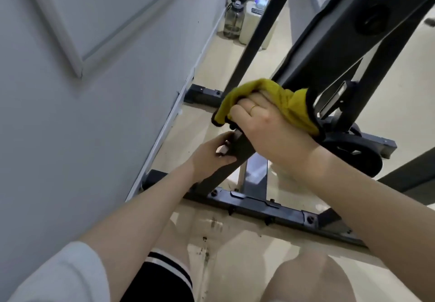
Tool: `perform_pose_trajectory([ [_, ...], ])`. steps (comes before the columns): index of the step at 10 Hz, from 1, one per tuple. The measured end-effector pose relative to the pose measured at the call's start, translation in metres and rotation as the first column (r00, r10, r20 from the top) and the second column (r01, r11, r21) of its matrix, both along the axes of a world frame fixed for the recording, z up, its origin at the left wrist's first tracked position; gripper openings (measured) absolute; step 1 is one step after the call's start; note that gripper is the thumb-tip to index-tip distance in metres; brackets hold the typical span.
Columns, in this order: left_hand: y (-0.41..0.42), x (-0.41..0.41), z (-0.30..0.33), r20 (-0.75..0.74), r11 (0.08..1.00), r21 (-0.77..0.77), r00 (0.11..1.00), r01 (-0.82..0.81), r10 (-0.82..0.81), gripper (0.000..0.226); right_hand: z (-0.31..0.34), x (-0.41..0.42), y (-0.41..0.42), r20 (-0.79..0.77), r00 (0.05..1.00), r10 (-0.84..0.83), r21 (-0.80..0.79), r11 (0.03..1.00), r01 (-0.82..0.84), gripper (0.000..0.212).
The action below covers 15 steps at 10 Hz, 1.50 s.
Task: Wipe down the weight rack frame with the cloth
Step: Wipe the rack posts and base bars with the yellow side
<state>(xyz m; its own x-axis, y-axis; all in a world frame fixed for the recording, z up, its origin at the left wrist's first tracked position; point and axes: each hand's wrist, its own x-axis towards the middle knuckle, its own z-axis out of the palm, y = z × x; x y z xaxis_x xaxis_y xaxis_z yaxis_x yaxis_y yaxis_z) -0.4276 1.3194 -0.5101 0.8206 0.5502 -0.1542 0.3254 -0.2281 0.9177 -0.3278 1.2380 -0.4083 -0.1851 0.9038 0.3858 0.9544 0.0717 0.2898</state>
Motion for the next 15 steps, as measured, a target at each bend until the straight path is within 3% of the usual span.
perform_pose_trajectory([
  [1, 0.001, 0.001, 0.006, -0.098, 0.990, 0.139, 0.995, 0.026, -0.013, 0.022, -0.004, -0.025, -0.011, -0.250, 0.966, -0.072, 0.136, 0.985, 0.108, 0.017],
  [2, -0.001, -0.010, 0.001, -0.034, 0.999, 0.021, 0.999, -0.033, 0.034, 0.028, -0.036, -0.044, -0.011, -0.240, 0.931, -0.276, -0.089, 0.961, 0.262, 0.030],
  [3, 0.000, -0.028, -0.002, 0.143, 0.955, -0.295, 0.987, -0.030, 0.076, 0.027, -0.051, -0.046, -0.007, -0.284, 0.911, -0.298, -0.081, 0.955, 0.287, 0.026],
  [4, 0.001, -0.045, 0.005, 0.358, 0.685, -0.726, 0.884, 0.062, 0.299, 0.030, -0.055, -0.046, -0.005, -0.397, 0.874, -0.280, -0.012, 0.954, 0.300, 0.027],
  [5, 0.000, -0.053, 0.013, 0.418, 0.631, -0.765, 0.846, 0.131, 0.331, 0.040, -0.059, -0.052, -0.012, -0.360, 0.905, -0.227, 0.007, 0.969, 0.246, 0.031],
  [6, 0.002, -0.057, 0.020, 0.415, 0.678, -0.727, 0.856, 0.107, 0.309, 0.054, -0.060, -0.055, -0.018, -0.440, 0.880, -0.176, 0.014, 0.979, 0.203, 0.027],
  [7, 0.009, -0.062, 0.025, 0.377, 0.742, -0.670, 0.871, 0.023, 0.314, 0.031, -0.061, -0.056, -0.025, -0.319, 0.944, -0.080, 0.067, 0.992, 0.106, 0.040],
  [8, 0.018, -0.065, 0.034, 0.349, 0.756, -0.652, 0.905, 0.049, 0.243, 0.022, -0.058, -0.062, -0.031, -0.647, 0.752, -0.128, -0.055, 0.991, 0.122, 0.088],
  [9, 0.024, -0.067, 0.040, 0.365, 0.703, -0.697, 0.914, 0.140, 0.180, 0.028, -0.058, -0.079, -0.030, -0.946, 0.225, -0.232, -0.197, 0.966, 0.167, 0.089],
  [10, 0.028, -0.070, 0.038, 0.342, 0.701, -0.695, 0.931, 0.159, 0.128, 0.036, -0.066, -0.080, -0.027, -0.963, 0.066, -0.261, -0.249, 0.957, 0.151, 0.067],
  [11, 0.031, -0.072, 0.026, 0.245, 0.753, -0.658, 0.952, 0.027, 0.181, 0.019, -0.068, -0.077, -0.029, -0.978, 0.082, -0.193, -0.168, 0.956, 0.242, 0.026],
  [12, 0.026, -0.071, 0.011, 0.143, 0.833, -0.520, 0.942, -0.189, 0.303, 0.016, -0.062, -0.079, -0.028, -0.954, 0.253, -0.162, -0.062, 0.930, 0.362, 0.012],
  [13, 0.017, -0.066, 0.005, 0.149, 0.924, -0.274, 0.937, -0.268, 0.316, 0.033, -0.057, -0.077, -0.018, -0.942, 0.305, -0.138, -0.002, 0.914, 0.407, 0.006],
  [15, 0.010, -0.072, 0.016, 0.220, 0.899, -0.070, 0.872, -0.433, 0.437, 0.083, -0.039, -0.082, -0.015, -0.965, 0.261, 0.003, 0.072, 0.964, 0.256, 0.014],
])
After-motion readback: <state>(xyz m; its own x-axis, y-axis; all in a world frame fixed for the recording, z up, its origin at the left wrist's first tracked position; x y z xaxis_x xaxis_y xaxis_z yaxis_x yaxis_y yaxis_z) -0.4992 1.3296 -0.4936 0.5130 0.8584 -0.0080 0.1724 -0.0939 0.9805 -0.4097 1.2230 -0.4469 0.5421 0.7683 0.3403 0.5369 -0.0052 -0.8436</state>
